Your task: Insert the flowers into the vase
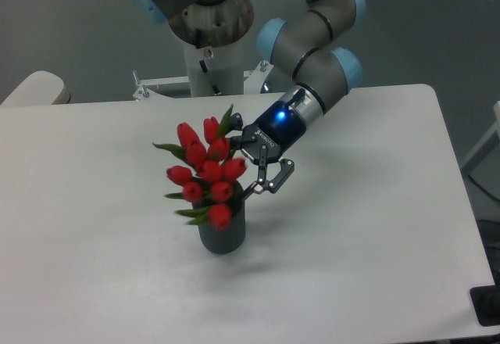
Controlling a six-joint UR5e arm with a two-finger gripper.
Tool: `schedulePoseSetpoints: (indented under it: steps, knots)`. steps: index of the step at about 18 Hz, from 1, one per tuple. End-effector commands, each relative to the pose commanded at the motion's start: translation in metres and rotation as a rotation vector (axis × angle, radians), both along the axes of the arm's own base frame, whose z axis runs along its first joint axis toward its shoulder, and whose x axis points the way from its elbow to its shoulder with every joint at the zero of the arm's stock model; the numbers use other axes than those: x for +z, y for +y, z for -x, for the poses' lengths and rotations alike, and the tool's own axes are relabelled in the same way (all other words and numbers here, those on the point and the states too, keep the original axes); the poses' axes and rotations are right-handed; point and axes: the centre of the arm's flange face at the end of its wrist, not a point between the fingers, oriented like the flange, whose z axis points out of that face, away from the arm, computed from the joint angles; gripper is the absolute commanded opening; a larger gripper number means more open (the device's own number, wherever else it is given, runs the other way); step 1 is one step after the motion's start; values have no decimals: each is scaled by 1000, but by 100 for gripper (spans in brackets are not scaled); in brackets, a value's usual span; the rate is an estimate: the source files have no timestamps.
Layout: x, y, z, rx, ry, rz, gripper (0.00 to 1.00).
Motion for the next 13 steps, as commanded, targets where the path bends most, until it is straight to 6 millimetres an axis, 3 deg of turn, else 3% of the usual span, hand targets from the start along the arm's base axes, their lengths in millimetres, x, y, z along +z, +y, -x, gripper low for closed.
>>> schedulePoseSetpoints:
  steps: [6,9,13]
  knots:
    - [8,-8,7,20,64,67,100]
    - [15,-32,28,81,146,167,100]
    - [35,-46,49,125,231,220,100]
